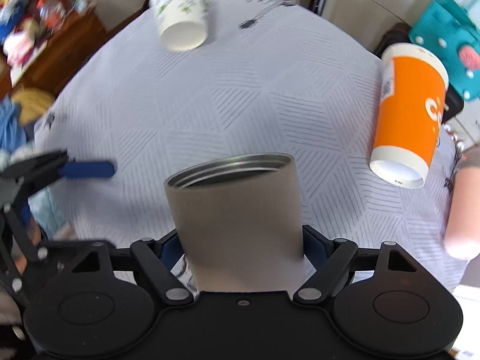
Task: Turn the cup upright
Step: 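Close the right gripper on the tan tumbler and lift it, then rotate the held tan tumbler upright and lower it onto the table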
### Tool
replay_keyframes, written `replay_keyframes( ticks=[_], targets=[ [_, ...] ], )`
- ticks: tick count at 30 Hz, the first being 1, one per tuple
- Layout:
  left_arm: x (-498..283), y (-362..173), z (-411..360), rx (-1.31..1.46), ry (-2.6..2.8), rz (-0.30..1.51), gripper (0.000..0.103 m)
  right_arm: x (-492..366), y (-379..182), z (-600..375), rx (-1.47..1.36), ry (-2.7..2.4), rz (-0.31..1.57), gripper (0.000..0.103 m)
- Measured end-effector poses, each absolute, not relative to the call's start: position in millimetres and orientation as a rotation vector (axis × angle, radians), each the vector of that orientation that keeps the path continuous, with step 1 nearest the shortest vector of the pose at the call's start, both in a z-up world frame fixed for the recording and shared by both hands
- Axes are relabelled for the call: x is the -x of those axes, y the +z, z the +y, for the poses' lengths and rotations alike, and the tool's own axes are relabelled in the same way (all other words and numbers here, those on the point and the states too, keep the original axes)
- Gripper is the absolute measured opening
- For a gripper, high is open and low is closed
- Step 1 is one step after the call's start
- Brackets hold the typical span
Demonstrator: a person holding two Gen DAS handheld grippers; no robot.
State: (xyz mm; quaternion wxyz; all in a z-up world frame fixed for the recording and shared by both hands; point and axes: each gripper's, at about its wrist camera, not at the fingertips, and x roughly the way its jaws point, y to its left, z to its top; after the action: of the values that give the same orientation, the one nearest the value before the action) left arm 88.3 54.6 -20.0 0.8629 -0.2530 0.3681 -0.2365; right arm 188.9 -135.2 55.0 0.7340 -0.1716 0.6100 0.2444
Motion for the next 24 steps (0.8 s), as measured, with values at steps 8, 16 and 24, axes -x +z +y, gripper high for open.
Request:
replay_keyframes(
  ticks=[8, 16, 24],
  targets=[
    [-98, -17, 41, 0.53, -0.477, 0.792, 0.103, -180, 73, -163, 0.189, 0.611, 1.251, 0.09],
    [-123, -23, 31, 0.72, -0.521, 0.859, 0.103, -166, 91, -208, 0.089, 0.651, 1.14, 0.091],
    [-137, -28, 11, 0.774, -0.485, 0.897, 0.103, -155, 79, -220, 0.14, 0.892, 1.034, 0.091]
  ],
)
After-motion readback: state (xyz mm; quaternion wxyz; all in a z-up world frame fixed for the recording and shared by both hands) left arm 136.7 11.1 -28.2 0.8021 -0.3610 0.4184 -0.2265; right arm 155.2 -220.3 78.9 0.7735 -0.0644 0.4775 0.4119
